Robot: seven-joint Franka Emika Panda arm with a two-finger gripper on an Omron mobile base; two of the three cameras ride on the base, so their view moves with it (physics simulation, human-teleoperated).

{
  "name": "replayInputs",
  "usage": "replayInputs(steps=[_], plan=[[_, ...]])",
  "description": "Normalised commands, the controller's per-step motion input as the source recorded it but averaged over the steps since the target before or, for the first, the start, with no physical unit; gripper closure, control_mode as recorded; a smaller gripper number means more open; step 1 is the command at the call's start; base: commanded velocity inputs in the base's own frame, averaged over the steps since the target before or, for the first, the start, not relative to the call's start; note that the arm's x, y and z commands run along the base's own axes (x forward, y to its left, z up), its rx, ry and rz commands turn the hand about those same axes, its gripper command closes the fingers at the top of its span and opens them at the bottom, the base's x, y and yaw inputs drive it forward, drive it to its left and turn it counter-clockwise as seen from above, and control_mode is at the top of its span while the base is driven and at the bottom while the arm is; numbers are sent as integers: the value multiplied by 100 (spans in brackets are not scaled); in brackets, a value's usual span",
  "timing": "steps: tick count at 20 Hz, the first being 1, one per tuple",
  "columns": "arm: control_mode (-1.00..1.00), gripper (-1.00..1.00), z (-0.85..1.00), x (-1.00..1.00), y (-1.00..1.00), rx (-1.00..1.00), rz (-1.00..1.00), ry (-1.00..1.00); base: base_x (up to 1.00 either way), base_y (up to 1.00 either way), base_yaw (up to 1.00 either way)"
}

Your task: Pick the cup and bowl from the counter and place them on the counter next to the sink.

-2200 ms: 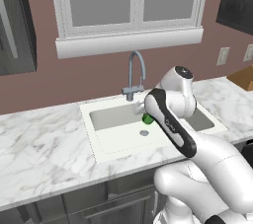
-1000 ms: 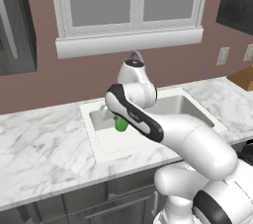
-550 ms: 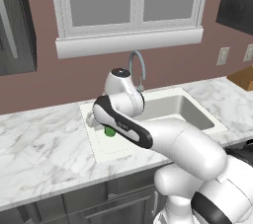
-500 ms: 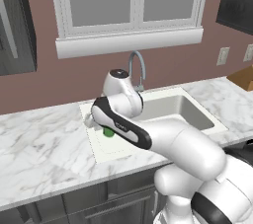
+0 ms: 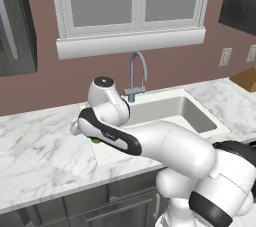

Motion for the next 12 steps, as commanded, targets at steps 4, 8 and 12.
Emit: replayInputs(steps=[4, 8, 12], plan=[[-100, 100, -9, 0, 44, -1, 0, 0, 0, 0, 0], [-100, 100, -26, 0, 16, 0, 0, 0, 0, 0, 0], [-100, 100, -25, 0, 0, 0, 0, 0, 0, 0, 0]])
